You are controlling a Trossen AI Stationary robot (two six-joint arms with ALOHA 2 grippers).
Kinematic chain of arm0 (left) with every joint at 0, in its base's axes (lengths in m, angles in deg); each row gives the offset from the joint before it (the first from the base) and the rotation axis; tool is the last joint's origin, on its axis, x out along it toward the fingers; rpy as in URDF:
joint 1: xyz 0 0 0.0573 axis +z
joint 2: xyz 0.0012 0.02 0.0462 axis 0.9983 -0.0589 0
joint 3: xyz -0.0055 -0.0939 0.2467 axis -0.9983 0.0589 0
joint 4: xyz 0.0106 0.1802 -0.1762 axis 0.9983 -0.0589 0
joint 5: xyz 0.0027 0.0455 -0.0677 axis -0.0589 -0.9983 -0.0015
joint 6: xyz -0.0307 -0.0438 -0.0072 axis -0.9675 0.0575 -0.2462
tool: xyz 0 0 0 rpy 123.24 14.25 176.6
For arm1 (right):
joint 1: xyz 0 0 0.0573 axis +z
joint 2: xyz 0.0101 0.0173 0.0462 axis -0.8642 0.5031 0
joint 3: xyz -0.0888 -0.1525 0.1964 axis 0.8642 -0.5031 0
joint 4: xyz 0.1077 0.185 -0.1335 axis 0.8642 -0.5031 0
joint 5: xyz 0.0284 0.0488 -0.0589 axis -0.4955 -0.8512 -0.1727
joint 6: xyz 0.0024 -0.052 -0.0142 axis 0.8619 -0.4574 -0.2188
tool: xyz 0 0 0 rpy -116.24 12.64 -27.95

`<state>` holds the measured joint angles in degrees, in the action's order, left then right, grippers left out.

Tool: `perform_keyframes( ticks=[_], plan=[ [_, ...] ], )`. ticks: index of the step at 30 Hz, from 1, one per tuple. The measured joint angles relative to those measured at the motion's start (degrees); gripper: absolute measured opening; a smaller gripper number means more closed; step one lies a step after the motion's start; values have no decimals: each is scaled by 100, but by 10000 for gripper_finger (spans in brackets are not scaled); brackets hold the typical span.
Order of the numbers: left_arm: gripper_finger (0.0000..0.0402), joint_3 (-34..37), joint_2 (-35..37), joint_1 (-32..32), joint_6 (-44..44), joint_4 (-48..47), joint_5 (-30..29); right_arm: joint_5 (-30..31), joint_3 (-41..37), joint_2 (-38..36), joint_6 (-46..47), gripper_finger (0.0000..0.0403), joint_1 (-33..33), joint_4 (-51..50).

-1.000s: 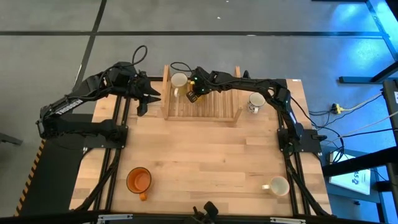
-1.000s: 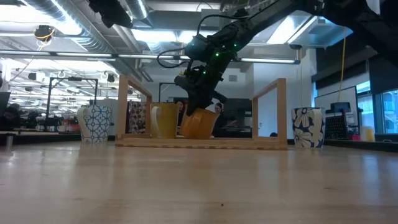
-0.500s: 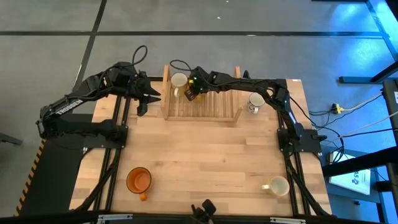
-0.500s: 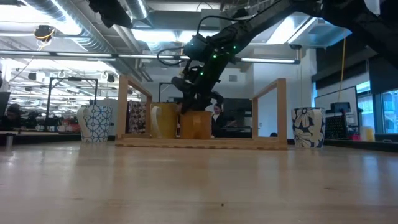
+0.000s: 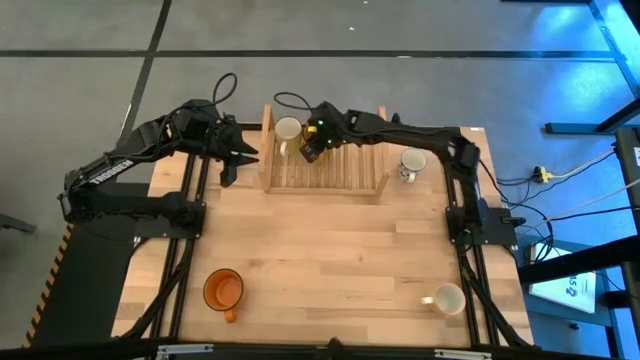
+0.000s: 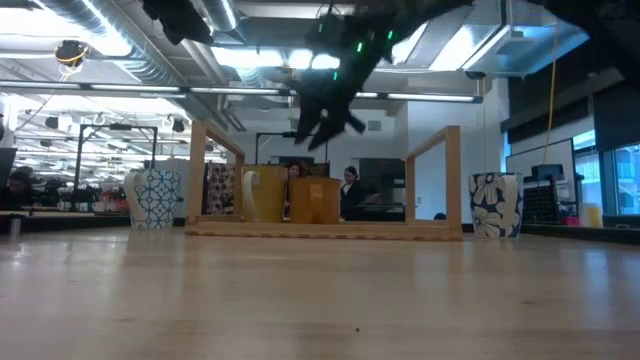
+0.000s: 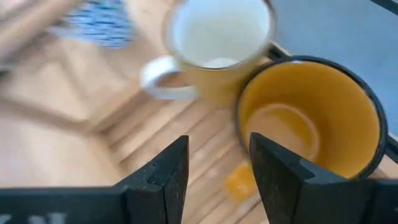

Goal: Place coffee mugs
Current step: Put the orange mug on the shelf

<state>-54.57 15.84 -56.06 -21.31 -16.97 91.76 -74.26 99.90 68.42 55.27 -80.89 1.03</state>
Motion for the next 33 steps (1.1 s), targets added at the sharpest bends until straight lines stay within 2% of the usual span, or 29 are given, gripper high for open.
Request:
perform_keyframes(
  ticks=[6,11,15,19,21,27,33],
  plan=[
    [101,0,-81,0,-447,-5,173,-234,11,-858,-464,156,855,-636],
    [128,-2,-268,-2,-451,-6,301,-183,-5,-1016,-550,156,1835,-949],
    [161,-2,-603,-23,-537,-93,706,98,-368,-1073,-243,156,2546,-619],
    [171,-1,-741,-408,-542,-668,1270,548,-1033,-1273,300,156,3089,-314],
    [170,0,-701,-802,-746,-937,1165,849,-1404,-1457,664,156,3341,-207],
    [169,-1,-544,-2273,-1869,-1248,185,1826,-2597,-2069,1621,156,4158,530],
    [169,-2,-557,-3671,-3395,-1330,-610,2246,-2964,-2216,2154,156,4966,923]
  ],
)
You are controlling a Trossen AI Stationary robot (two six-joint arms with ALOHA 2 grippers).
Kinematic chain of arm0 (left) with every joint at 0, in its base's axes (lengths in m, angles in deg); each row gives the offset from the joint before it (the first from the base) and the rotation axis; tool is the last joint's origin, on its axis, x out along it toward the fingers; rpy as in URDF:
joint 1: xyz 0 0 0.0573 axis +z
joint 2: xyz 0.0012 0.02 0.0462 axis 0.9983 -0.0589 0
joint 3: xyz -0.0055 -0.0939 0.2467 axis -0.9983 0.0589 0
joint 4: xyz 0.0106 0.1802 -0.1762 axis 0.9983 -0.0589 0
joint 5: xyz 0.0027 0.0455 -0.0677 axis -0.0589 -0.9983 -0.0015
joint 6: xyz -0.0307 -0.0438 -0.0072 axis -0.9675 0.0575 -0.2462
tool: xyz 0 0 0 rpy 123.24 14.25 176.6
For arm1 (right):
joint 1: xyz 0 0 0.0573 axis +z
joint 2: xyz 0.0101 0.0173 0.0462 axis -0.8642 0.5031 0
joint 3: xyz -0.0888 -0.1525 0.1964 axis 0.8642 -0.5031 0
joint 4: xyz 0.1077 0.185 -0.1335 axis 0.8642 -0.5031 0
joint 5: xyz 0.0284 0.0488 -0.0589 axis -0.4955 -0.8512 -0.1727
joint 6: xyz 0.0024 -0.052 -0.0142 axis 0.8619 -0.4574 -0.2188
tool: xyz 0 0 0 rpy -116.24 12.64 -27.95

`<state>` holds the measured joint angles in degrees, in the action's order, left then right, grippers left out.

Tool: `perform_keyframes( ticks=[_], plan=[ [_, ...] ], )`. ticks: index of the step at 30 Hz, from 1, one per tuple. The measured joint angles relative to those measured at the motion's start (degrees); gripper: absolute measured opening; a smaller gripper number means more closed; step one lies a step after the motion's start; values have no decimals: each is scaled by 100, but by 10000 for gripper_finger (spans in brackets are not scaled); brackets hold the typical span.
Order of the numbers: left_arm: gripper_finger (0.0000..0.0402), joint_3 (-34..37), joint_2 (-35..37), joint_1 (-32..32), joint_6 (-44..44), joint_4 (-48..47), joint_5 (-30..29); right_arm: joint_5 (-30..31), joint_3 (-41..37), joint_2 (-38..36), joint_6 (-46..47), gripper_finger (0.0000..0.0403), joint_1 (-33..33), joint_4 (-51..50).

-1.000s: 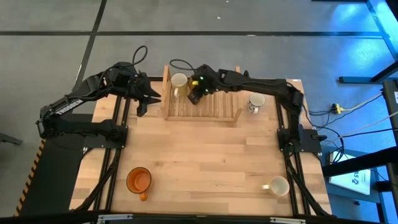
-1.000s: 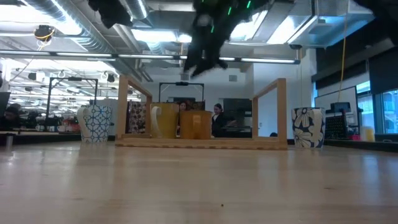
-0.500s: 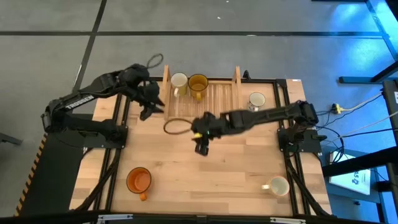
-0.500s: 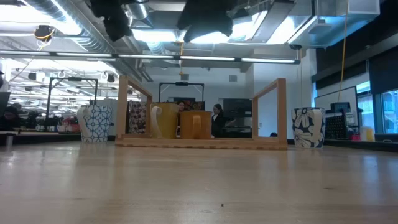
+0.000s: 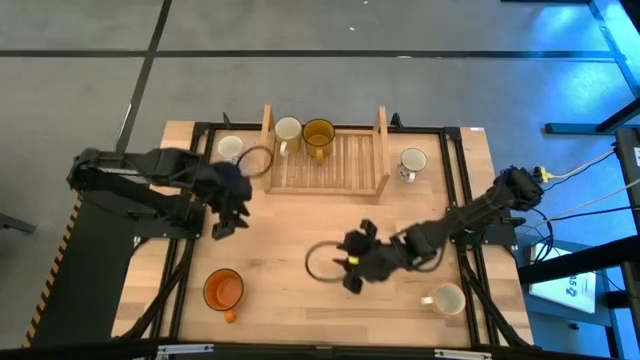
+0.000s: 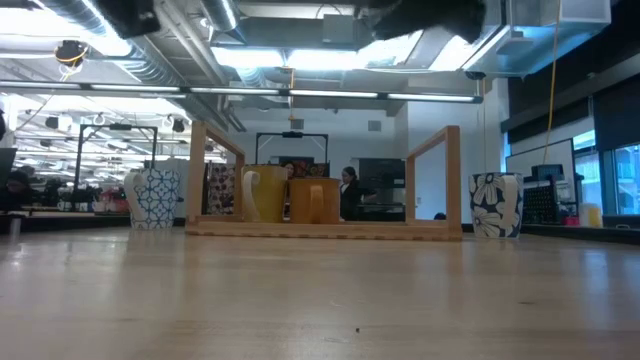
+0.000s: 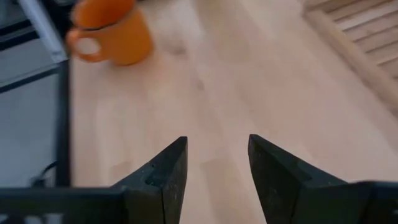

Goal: Place coffee mugs
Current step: Put the orange mug on the shelf

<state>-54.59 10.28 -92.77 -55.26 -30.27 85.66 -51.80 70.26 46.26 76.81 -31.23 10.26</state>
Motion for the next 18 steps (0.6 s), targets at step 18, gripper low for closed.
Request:
perform_keyframes(
  ticks=[18],
  plan=[
    [169,1229,-230,-3794,-4108,320,-1220,856,2,0,652,156,1170,-181]
  ],
)
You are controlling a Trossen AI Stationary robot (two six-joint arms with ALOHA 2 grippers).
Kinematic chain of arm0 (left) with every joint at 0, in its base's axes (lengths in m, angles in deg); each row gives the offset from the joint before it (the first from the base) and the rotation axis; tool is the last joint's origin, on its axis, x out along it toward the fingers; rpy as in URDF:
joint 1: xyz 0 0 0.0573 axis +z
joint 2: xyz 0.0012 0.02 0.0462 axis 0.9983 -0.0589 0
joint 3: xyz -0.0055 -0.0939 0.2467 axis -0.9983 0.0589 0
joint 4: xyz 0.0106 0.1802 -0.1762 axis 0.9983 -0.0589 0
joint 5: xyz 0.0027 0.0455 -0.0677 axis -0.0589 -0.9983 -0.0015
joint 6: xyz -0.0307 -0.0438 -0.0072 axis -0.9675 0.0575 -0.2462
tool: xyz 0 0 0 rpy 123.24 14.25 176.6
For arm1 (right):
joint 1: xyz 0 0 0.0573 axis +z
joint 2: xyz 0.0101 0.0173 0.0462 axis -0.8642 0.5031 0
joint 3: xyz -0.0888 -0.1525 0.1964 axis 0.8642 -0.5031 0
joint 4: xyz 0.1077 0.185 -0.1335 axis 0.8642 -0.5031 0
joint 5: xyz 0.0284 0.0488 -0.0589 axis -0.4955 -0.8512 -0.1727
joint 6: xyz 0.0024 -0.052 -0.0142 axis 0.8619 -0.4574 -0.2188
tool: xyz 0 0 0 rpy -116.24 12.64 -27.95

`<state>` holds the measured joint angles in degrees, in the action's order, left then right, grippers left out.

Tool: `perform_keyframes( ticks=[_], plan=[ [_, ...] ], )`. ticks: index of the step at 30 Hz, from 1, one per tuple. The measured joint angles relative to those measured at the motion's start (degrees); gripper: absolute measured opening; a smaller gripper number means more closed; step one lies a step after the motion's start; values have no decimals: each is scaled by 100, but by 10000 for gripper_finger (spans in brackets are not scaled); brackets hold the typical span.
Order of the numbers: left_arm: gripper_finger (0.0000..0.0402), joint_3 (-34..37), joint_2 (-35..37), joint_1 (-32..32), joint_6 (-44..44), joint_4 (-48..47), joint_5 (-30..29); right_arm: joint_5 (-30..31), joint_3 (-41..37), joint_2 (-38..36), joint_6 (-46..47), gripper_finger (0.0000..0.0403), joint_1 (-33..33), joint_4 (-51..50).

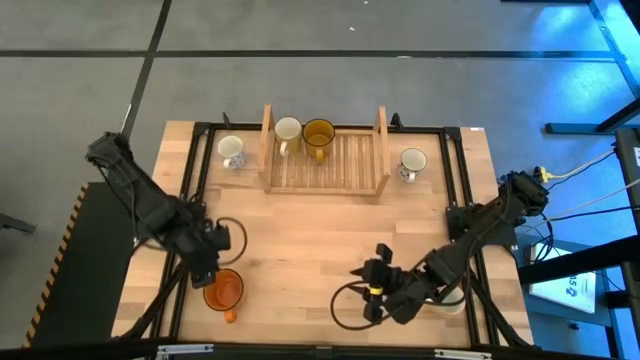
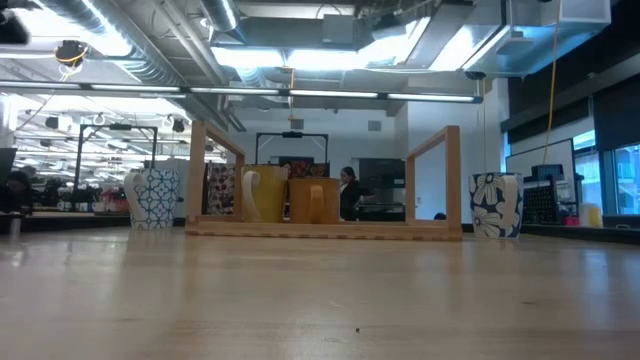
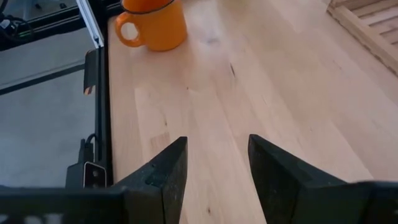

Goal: Place coffee mugs
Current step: Put the orange mug on the shelf

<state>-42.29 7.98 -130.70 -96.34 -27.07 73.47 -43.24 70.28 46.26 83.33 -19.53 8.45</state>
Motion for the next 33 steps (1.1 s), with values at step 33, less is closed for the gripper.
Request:
perform_keyframes(
  ticks=[33],
  plan=[
    [20,690,-1648,63,683,1354,393,0,0,4,-32,156,-15,-305]
  ],
)
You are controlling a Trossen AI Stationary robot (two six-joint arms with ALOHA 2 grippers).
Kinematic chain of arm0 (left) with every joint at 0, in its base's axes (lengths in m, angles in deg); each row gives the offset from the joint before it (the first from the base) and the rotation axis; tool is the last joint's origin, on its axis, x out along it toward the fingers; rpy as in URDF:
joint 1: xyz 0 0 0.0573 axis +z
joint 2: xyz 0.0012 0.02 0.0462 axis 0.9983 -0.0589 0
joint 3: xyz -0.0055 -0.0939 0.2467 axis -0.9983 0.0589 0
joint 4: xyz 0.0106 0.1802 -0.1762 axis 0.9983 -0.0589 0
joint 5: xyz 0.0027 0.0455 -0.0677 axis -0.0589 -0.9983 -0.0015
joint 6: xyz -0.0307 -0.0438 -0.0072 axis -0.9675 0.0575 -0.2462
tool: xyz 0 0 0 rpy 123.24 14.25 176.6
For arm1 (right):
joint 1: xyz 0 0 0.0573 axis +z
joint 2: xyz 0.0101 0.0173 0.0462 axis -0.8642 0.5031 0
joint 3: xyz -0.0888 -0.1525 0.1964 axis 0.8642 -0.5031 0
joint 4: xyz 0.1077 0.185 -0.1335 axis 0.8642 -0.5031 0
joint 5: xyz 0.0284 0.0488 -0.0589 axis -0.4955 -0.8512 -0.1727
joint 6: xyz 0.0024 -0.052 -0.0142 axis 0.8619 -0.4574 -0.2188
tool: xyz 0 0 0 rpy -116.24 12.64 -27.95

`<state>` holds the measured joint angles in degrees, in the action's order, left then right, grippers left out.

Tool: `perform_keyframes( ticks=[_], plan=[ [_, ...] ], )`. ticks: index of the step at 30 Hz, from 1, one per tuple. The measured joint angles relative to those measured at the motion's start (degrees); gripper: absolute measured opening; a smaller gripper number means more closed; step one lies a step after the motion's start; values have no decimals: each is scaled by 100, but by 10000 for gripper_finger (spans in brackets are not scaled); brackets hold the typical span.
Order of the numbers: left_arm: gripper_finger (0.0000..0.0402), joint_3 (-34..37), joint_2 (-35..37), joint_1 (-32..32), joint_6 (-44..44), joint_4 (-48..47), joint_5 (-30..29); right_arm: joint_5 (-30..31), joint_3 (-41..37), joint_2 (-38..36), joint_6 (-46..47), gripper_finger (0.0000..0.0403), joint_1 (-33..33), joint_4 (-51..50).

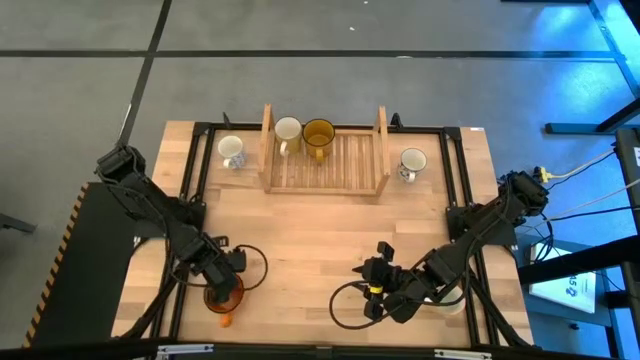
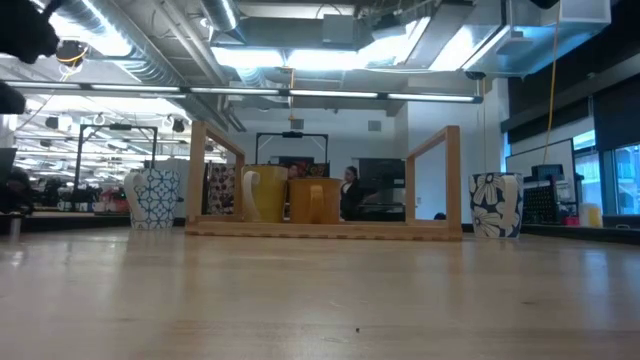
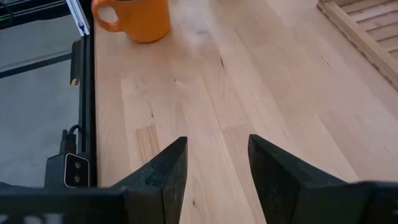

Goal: Place coffee mugs
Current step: Put the orange mug on the shelf

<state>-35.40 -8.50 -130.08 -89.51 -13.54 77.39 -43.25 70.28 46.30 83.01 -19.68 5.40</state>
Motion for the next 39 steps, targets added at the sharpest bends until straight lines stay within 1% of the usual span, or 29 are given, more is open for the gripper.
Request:
perform_keyframes(
  ticks=[4,7,10,13,16,18,21,25,28,30,33,37,39],
  plan=[
    [18,-70,102,259,-189,55,208,-1,2,0,11,156,0,25],
    [18,-306,271,526,-384,78,117,54,7,0,-22,156,-1,174],
    [18,-631,367,893,-637,116,-174,328,9,0,-33,156,-77,263],
    [18,-983,378,1270,-836,107,-692,364,9,2,-189,156,-219,416],
    [18,-1234,380,1602,-960,163,-1132,372,9,5,-565,160,-372,928],
    [18,-1294,380,1816,-970,304,-1396,408,9,50,-955,173,-470,1417],
    [18,-1309,378,2155,-970,428,-1711,534,9,58,-1506,204,-567,1927],
    [18,-1309,332,2507,-935,681,-1990,723,11,84,-1712,245,-685,1978],
    [18,-1309,332,2682,-782,950,-2024,958,11,229,-1862,257,-771,2175],
    [18,-1311,332,2769,-693,1151,-1997,1083,8,390,-2172,258,-767,2301],
    [18,-1322,332,2823,-664,1199,-2015,1398,58,603,-2585,252,-790,2587],
    [18,-1322,332,2851,-662,1175,-2016,1931,249,857,-2788,231,-792,2571],
    [18,-1322,332,2851,-662,1177,-2019,1995,391,987,-2959,219,-845,2594]
  ],
)
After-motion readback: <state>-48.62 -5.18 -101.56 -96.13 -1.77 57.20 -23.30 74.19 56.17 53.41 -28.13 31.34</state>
